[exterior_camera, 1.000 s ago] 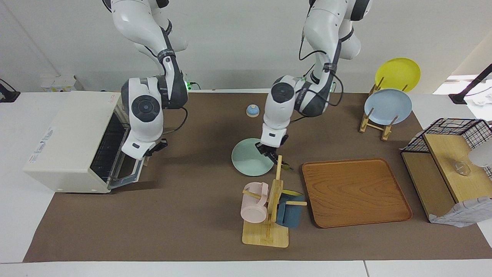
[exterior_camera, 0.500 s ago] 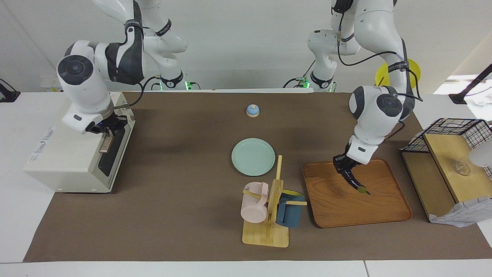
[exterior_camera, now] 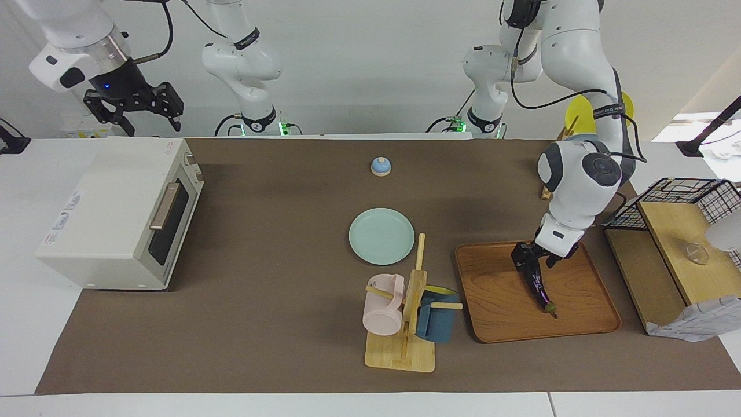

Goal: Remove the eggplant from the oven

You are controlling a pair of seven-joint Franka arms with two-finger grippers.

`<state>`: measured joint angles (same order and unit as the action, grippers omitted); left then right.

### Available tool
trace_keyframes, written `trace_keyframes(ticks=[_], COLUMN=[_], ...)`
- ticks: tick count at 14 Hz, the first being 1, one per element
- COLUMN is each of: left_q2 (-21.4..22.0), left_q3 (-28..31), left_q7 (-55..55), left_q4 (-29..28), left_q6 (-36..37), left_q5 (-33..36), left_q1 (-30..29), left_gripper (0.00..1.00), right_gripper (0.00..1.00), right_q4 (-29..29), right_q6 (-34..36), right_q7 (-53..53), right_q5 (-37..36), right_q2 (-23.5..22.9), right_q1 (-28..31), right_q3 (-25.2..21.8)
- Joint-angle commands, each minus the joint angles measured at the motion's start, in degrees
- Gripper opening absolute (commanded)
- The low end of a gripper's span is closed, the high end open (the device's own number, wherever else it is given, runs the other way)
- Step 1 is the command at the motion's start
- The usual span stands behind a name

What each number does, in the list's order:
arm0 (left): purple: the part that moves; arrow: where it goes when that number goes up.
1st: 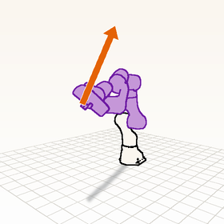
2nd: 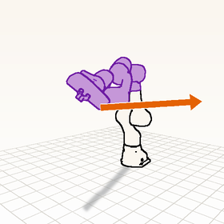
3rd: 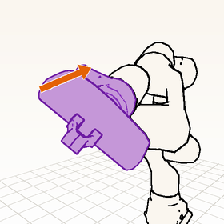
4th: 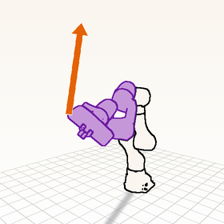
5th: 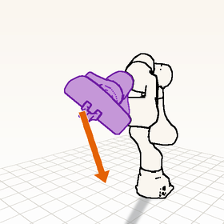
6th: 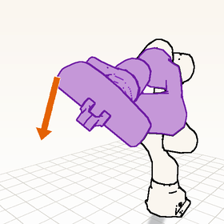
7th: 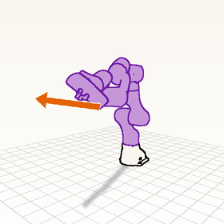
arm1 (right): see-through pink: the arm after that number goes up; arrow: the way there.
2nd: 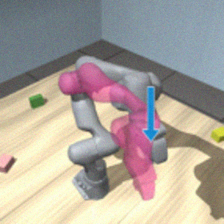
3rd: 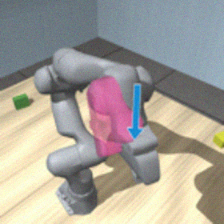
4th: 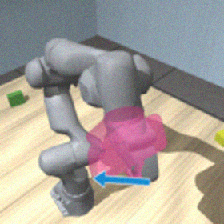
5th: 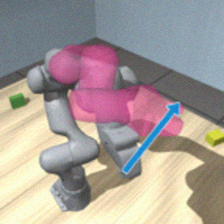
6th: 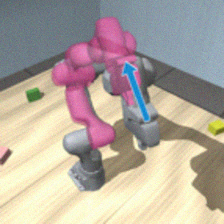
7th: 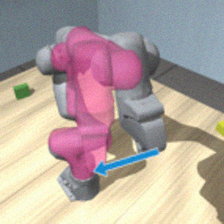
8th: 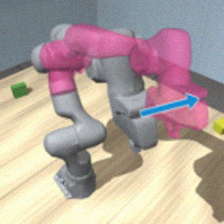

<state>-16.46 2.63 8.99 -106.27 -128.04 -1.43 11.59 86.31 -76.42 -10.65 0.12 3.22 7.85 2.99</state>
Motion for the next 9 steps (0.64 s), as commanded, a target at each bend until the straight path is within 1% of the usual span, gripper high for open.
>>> trace_keyframes(ticks=[1,2,3,4,5,6,7,8,9], left_q2=[7.56,9.33,11.17,12.76,14.25,16.36,18.2,19.7,20.15], left_q3=[0.18,0.1,0.1,0.18,0.36,1.41,1.5,1.42,1.5], left_q7=[1.39,1.3,1.21,-0.18,-4.11,-6.5,-6.96,-7.05,-7.14], left_q4=[3.06,5.96,9.55,12.37,14.23,15.29,15.48,15.48,15.48], left_q6=[15.64,21.98,29.87,36.57,41.85,45.73,47.77,48.58,49.02], left_q5=[1.34,1.34,1.34,1.34,1.34,1.34,1.34,1.43,1.43], left_q1=[-0.95,-1.91,-2.27,-2.27,-2.36,-2.18,-2.18,-2.18,-2.18], left_gripper=[1.0,1.0,1.0,1.0,1.0,1.0,1.0,1.0,1.0], right_gripper=[1.0,1.0,1.0,1.0,1.0,1.0,1.0,1.0,1.0], right_q4=[-1.5,-1.49,-1.23,-0.18,0.35,0.44,0.44,0.44,0.44], right_q6=[1.36,1.28,1.36,1.28,1.28,1.28,1.36,1.36,1.36], right_q7=[2.12,2.39,2.48,2.48,2.39,2.39,2.39,2.39,2.39], right_q5=[0.93,0.84,0.84,0.84,0.84,0.67,0.67,0.58,0.32], right_q2=[-2.34,-2.34,-2.26,-1.65,-1.47,-1.46,-1.38,-1.38,-1.38], right_q1=[-0.03,-0.03,-0.03,-0.03,-0.03,0.06,0.06,0.06,0.06], right_q3=[0.61,0.7,0.7,0.7,0.7,0.7,0.7,0.7,0.7])
